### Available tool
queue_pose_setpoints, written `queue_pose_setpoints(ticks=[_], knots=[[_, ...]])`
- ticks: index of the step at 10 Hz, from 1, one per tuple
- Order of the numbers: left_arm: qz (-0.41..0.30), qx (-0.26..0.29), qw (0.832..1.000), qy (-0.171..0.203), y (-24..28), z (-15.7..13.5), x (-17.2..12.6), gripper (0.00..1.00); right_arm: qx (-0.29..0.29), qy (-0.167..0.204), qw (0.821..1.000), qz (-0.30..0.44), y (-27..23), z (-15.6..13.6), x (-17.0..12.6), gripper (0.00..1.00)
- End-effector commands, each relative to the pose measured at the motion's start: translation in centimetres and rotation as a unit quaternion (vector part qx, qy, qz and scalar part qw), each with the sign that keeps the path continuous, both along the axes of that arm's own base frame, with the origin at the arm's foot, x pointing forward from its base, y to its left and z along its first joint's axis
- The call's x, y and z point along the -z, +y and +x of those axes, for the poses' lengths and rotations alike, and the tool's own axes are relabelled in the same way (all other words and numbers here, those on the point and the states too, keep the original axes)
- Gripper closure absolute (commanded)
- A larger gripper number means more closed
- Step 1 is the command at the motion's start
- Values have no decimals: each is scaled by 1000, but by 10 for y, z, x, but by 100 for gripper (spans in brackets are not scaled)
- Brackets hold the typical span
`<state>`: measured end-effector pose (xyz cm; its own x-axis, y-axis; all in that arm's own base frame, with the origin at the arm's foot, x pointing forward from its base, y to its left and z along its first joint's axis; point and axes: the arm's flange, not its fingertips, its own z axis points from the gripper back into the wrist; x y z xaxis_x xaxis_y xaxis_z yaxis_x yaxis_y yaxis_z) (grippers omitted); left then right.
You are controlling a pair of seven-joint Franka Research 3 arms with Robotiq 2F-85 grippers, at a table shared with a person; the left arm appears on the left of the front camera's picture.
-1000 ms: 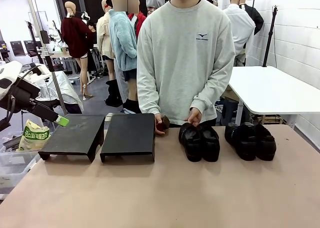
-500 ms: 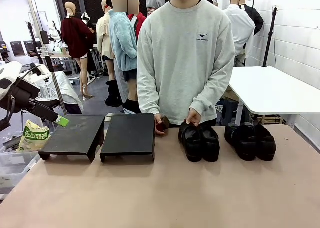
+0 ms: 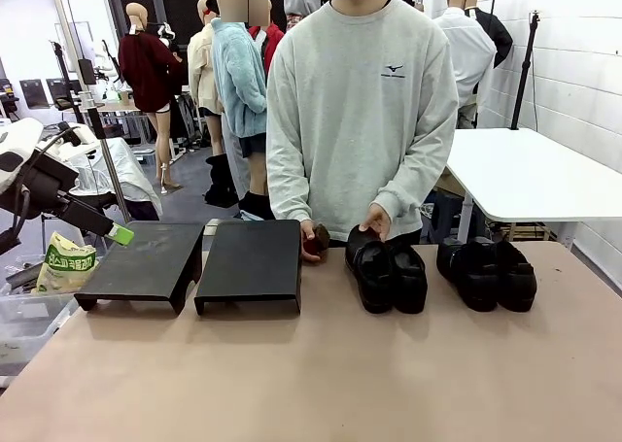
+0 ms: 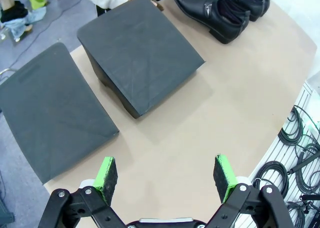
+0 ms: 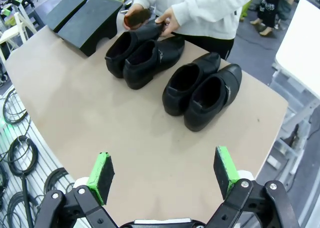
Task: Organize the shoes by placing them on the stand.
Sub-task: Pick up one Shoe and place it in the middle of the table.
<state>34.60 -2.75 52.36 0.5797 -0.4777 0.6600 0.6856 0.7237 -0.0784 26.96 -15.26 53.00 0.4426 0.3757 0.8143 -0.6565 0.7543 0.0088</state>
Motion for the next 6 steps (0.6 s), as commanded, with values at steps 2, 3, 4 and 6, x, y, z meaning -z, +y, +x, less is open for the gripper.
queue_pose_setpoints(ticks=[2, 3, 4, 6], knots=[[-3, 3, 1000, -2, 2, -1, 0, 0, -11, -1, 1000, 3, 1, 2, 2, 0], [-3, 3, 1000, -2, 2, -1, 0, 0, -11, -1, 1000, 3, 1, 2, 2, 0], [-3, 3, 1000, -2, 2, -1, 0, 0, -11, -1, 1000, 3, 1, 2, 2, 0], [-3, 3, 1000, -2, 2, -1, 0, 0, -11, -1, 1000, 3, 1, 2, 2, 0]])
